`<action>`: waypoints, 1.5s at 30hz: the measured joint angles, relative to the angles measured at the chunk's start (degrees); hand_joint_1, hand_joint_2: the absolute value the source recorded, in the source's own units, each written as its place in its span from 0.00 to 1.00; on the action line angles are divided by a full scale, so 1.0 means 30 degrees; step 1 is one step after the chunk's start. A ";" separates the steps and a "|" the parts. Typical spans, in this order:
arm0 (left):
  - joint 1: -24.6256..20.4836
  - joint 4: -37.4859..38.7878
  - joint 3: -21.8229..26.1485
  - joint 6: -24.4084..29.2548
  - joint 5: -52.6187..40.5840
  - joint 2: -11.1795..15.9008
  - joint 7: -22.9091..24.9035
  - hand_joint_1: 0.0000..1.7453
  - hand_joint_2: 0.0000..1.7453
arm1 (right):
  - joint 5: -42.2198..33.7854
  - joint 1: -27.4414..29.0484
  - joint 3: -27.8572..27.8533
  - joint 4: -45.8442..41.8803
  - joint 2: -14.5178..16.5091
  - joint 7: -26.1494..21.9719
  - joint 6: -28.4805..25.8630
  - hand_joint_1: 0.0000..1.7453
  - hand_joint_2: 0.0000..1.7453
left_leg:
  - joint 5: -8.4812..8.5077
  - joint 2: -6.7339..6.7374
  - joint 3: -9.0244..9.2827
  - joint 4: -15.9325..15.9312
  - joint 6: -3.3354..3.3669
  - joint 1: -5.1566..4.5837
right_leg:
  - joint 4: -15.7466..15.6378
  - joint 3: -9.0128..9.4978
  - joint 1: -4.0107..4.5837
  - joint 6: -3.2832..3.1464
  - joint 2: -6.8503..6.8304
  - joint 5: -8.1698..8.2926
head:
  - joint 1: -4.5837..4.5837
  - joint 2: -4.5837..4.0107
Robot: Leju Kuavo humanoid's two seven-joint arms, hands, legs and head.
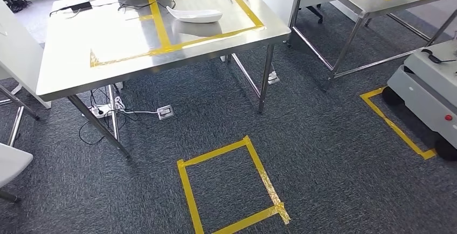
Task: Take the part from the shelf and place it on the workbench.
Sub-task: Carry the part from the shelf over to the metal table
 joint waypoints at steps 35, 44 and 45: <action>0.0068 0.0381 -0.0475 0.0126 -0.0248 0.0301 -0.1146 1.00 1.00 | -0.0820 0.0348 -0.0840 0.0015 -0.0324 -0.1026 -0.0350 0.00 1.00 | -0.2027 0.2387 0.0304 0.4565 -0.0178 -0.0197 | 0.0041 -0.0353 0.0041 -0.0483 -0.1355 0.0273 | -0.0241 0.0000; 0.0315 0.0545 -0.0539 0.0213 -0.0242 0.0331 -0.1047 1.00 1.00 | -0.1036 0.0416 -0.1098 0.0078 -0.0352 -0.0951 -0.0404 0.00 1.00 | 0.1163 0.2666 -0.2375 0.0929 0.0373 -0.0311 | -0.0239 0.3106 0.0136 -0.0085 -0.1137 -0.2600 | -0.0334 0.0002; 0.0317 0.0539 -0.0566 0.0211 -0.0242 0.0342 -0.1043 1.00 1.00 | -0.1045 0.0368 -0.1122 0.0080 -0.0359 -0.0946 -0.0419 0.00 1.00 | 0.1178 0.2649 -0.2175 0.0859 0.0474 -0.0323 | -0.0251 0.3319 0.0176 0.0036 -0.1137 -0.2596 | -0.0317 0.0002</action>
